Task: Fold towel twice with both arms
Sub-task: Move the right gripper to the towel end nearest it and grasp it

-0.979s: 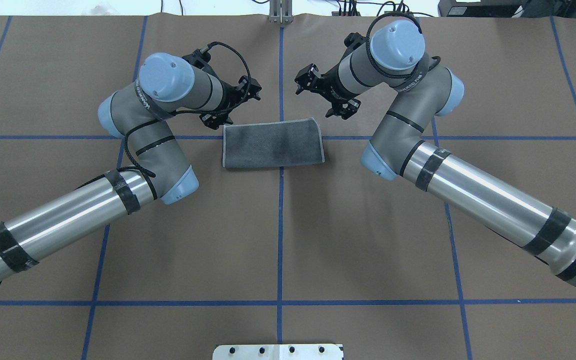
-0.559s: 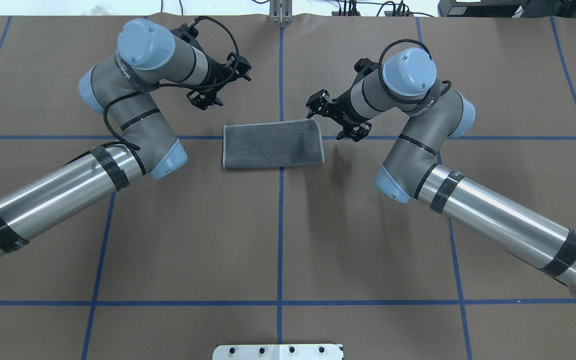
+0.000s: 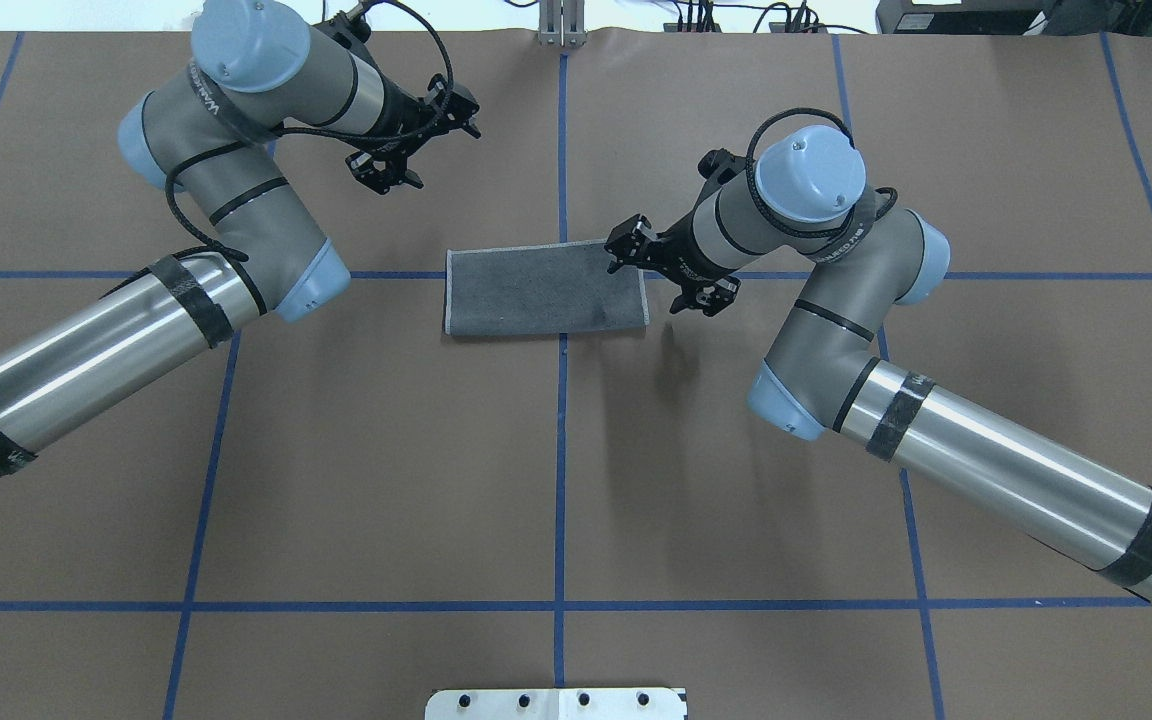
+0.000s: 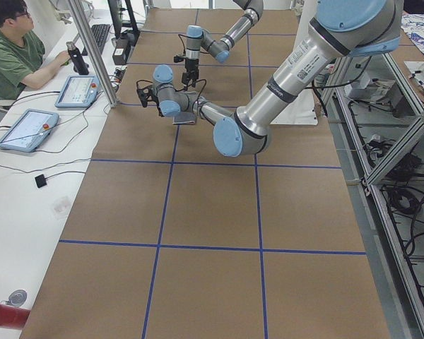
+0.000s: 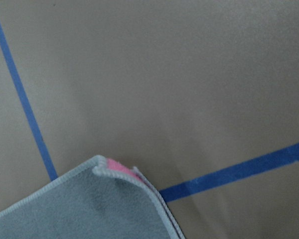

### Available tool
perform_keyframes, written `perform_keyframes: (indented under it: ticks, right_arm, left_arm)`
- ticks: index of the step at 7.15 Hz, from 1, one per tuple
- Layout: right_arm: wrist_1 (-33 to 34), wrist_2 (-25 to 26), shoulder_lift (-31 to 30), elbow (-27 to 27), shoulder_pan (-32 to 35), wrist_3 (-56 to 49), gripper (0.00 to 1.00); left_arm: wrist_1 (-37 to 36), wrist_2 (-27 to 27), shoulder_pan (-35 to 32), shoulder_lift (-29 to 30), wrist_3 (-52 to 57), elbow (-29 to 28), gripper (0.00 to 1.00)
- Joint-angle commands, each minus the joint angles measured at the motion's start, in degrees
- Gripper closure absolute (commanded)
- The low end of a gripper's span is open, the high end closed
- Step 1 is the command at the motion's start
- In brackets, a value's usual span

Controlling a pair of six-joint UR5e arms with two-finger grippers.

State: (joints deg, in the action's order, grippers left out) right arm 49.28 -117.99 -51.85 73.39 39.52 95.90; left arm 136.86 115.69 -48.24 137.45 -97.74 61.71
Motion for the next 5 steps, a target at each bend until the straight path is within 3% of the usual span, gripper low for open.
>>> perform_keyframes:
  ticks: [1,5]
  right_arm:
    - [1.52,0.39,-0.36,0.79,-1.19,-0.8,0.01]
    - [2.04,1.09,-0.1,-0.09,-1.55,-2.9,0.01]
  left_arm:
    - [-0.02,0.15,-0.27,-0.08,0.09,-0.28,0.0]
    - [-0.02,0.5,-0.45,-0.17,0.18,-0.54,0.0]
